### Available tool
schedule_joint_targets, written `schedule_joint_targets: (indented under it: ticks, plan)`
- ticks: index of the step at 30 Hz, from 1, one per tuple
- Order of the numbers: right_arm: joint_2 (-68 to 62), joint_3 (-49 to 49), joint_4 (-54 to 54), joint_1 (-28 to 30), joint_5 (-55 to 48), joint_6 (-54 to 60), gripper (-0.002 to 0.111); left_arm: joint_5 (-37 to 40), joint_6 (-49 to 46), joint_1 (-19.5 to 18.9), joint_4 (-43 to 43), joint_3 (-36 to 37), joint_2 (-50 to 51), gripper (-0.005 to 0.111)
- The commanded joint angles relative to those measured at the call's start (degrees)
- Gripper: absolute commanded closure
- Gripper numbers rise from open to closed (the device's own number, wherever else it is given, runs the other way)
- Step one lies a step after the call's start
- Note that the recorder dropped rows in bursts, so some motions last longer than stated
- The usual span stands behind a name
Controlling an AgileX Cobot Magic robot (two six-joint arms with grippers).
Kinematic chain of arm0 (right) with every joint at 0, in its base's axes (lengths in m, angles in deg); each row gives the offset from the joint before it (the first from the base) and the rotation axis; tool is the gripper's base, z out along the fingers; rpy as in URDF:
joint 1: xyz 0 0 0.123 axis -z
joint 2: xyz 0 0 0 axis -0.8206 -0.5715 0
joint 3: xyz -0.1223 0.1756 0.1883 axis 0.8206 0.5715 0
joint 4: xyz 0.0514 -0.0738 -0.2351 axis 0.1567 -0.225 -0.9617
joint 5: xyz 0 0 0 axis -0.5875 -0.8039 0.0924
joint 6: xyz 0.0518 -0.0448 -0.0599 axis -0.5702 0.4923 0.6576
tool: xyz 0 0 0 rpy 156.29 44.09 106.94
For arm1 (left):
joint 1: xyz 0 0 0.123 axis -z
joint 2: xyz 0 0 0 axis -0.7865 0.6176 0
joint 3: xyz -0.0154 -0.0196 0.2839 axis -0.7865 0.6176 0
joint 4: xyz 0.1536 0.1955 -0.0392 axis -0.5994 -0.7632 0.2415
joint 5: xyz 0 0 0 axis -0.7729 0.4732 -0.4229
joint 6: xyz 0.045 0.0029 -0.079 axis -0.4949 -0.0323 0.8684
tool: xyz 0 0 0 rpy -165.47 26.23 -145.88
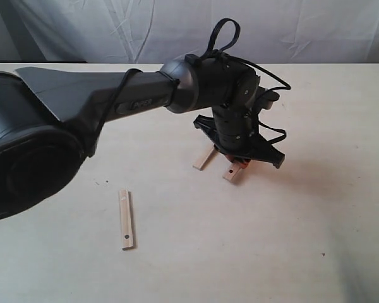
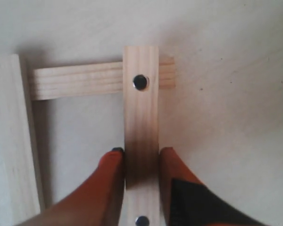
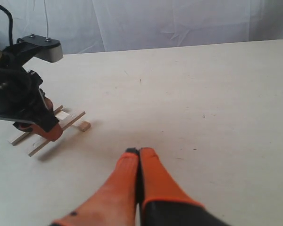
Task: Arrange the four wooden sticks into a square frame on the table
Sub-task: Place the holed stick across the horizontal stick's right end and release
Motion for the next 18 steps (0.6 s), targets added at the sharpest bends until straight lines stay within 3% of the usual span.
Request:
schedule_joint_targets:
  ticks: [1,13,16,18]
  plan:
    - [0.38,0.07,0.01,0.29,0.66,0.19,0.108,0.81,-0.01,0.59,0.00,-0.22,-0.21,0.067]
    - [0.38,0.07,0.01,0.29,0.60,0.23,0.108,4.80,-0.01,0.59,0.00,-0.22,-3.77,0.063]
    - [0.38,0.07,0.01,0.29,0.60,0.23,0.108,7.12,-0.01,0.59,-2.44,-0.22,-5.84,0.067]
    - [0.38,0.07,0.01,0.29,0.47,0.23,0.108,9.11,-0.01,0.59,-4.47,-0.22,-7.09,0.076]
